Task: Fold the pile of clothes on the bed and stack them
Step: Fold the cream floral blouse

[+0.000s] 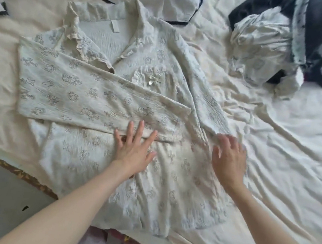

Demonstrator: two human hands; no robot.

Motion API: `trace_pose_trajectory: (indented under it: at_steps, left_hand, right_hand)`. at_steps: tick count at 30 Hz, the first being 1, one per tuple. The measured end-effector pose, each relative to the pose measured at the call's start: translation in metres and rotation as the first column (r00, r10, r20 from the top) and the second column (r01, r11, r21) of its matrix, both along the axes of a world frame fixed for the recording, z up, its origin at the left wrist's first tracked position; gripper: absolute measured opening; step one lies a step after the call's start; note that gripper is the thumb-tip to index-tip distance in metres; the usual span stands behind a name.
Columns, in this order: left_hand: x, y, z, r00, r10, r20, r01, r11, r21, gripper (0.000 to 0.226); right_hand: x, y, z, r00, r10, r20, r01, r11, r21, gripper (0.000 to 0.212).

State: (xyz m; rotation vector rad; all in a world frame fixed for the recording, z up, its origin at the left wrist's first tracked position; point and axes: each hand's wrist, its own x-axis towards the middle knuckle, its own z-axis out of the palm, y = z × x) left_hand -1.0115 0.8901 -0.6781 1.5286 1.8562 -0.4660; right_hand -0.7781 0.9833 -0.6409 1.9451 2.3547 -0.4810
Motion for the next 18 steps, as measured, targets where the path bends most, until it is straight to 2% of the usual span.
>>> trace_pose_trajectory:
  at_steps: [1,3,4,5,6,8,10,12,15,18]
  left_hand:
    - [0.001,0.004,-0.001,1.0,-0.009,-0.011,0.009,0.999,-0.04,0.066]
    - [0.0,0.01,0.001,1.0,-0.019,-0.008,0.018,0.993,-0.114,0.067]
    - [-0.001,0.013,0.003,1.0,-0.02,-0.002,0.02,0.99,-0.142,0.067]
    - [-0.003,0.016,0.004,1.0,-0.023,0.006,0.024,0.986,-0.166,0.067]
    - [-0.004,0.019,0.006,1.0,-0.028,0.012,0.03,0.982,-0.188,0.067]
    - [-0.006,0.026,0.008,0.999,-0.032,0.019,0.035,0.973,-0.228,0.065]
    - [-0.007,0.032,0.009,1.0,-0.022,0.022,0.027,0.963,-0.267,0.064]
    - [-0.008,0.038,0.009,1.0,-0.017,0.025,0.024,0.954,-0.3,0.062]
    - [-0.012,0.044,0.011,0.998,0.017,0.061,0.003,0.947,-0.32,0.059]
    - [-0.016,0.048,0.021,0.986,0.103,0.134,-0.059,0.952,-0.302,0.054]
  right_hand:
    - [0.007,0.013,-0.002,0.995,-0.103,0.008,0.103,0.994,-0.044,0.046]
    - [0.022,0.039,-0.009,0.969,-0.245,0.035,0.245,0.933,-0.263,0.056]
    - [0.027,0.049,-0.012,0.964,-0.265,0.028,0.256,0.896,-0.363,0.05]
    - [0.033,0.057,-0.015,0.964,-0.267,0.013,0.249,0.881,-0.403,0.033]
    - [0.037,0.063,-0.017,0.962,-0.273,-0.004,0.249,0.884,-0.395,0.016]
    - [0.042,0.073,-0.016,0.924,-0.374,-0.075,0.323,0.871,-0.371,0.029]
    - [0.048,0.086,-0.008,0.758,-0.59,-0.279,0.466,0.789,-0.402,0.032]
    - [0.052,0.101,0.007,0.567,-0.709,-0.42,0.581,0.706,-0.406,0.023]
    - [0.05,0.124,0.037,0.443,-0.701,-0.559,0.67,0.673,-0.313,0.016]
    - [0.03,0.136,0.067,0.424,-0.548,-0.721,0.646,0.741,-0.183,0.008]
